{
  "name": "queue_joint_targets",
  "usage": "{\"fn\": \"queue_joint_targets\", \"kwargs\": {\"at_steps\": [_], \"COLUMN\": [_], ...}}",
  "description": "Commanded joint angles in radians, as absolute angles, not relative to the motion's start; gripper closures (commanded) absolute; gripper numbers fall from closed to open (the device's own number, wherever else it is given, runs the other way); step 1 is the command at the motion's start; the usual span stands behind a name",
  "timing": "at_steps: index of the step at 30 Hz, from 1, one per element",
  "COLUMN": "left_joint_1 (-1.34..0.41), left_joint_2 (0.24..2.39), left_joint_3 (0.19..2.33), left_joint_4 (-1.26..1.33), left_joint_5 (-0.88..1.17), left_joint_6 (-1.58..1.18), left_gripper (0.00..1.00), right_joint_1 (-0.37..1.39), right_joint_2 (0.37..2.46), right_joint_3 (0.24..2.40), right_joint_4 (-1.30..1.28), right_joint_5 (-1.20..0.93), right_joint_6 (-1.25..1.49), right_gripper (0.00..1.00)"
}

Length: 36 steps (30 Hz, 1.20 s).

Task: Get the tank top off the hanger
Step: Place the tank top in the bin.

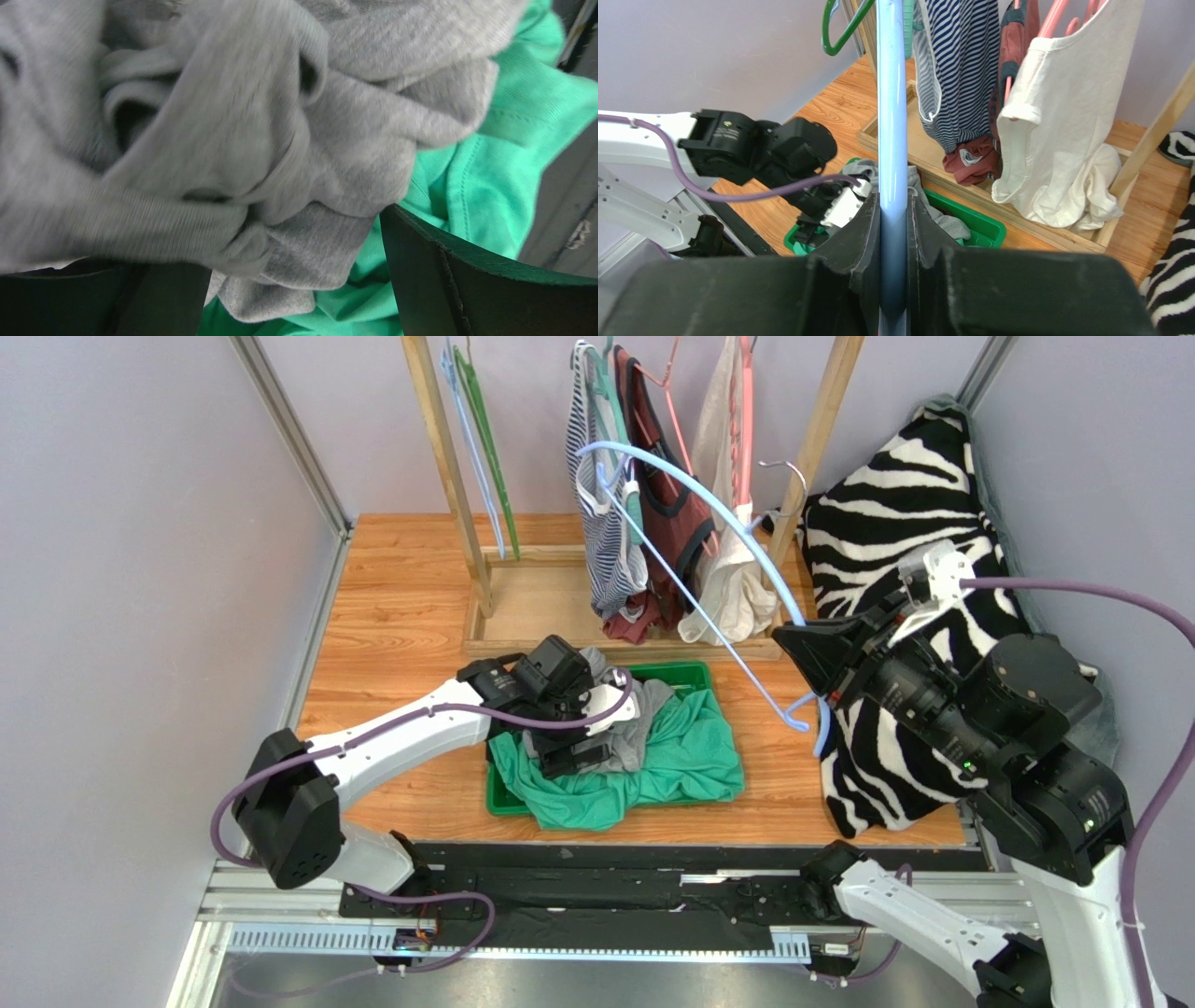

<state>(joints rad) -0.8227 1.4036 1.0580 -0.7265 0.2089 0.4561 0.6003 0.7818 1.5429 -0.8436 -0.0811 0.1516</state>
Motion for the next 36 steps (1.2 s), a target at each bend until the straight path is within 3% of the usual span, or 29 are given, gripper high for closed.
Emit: {"fn": "queue_joint_targets", "kwargs": {"at_steps": [1, 6, 14, 29, 36], "left_joint_1": [-0.848, -0.880, -0.887, -0.887, -0.885], "left_joint_2": [1.453, 1.483, 1.379, 1.151, 1.088], "left_joint_3": [1.032, 1.019, 1.242, 1.732, 1.951], "left_joint_4": [-0.669, -0.670, -0.834, -1.169, -1.269], "left_joint_5": [0.173, 0.178, 0.222, 0.371, 0.263], "left_joint_6": [0.485, 0.489, 0.463, 0.420, 0.537], "left_gripper": [0.08, 0.05, 0.04, 0.02, 0.02], "right_joint_1": [0.604, 0.626, 0.844, 0.888, 0.888], "right_joint_2": [0.847, 0.949, 1.159, 1.529, 1.718], "right_joint_3": [1.623, 1.669, 1.856, 2.305, 2.488], "right_joint_4": [-0.724, -0.696, -0.745, -0.923, -0.917], "right_joint_5": [-0.107, -0.048, 0.328, 0.422, 0.434], "right_joint_6": [0.196, 0.204, 0.112, 0.109, 0.106], "right_gripper": [1.00, 1.00, 1.00, 1.00, 1.00]}}
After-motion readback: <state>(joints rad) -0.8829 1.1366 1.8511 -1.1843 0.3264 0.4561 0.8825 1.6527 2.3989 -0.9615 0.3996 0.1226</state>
